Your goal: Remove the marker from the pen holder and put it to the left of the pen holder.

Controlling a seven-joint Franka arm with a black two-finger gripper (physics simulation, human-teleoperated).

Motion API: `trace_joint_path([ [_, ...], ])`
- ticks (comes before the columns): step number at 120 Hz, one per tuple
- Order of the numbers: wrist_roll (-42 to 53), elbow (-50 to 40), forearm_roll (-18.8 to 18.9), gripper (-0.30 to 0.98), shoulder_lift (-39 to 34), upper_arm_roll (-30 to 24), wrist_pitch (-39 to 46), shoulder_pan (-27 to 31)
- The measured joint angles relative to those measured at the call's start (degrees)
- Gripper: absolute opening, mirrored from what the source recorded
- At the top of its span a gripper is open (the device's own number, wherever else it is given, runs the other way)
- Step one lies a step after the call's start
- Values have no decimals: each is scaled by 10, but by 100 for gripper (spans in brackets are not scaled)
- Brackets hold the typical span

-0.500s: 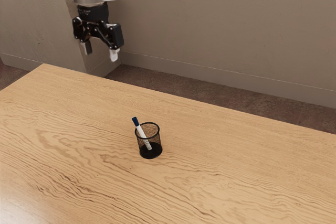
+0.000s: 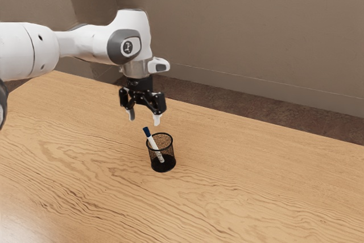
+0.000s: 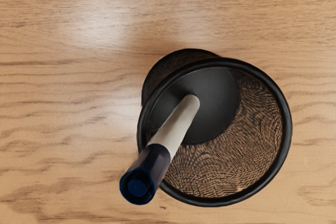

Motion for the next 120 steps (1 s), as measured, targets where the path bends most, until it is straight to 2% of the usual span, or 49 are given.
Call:
trace_joint_path([
  [9,0,-43,-18,69,-7,14,64,1],
  [22,-1,-138,-41,69,-56,23,162,1],
  [43,7,-207,-76,69,-87,27,291,1],
  [77,17,-248,-126,69,-93,31,312,2],
  [108,23,-214,-135,68,-64,31,309,2],
  [120,24,-203,-137,64,-55,31,301,2],
])
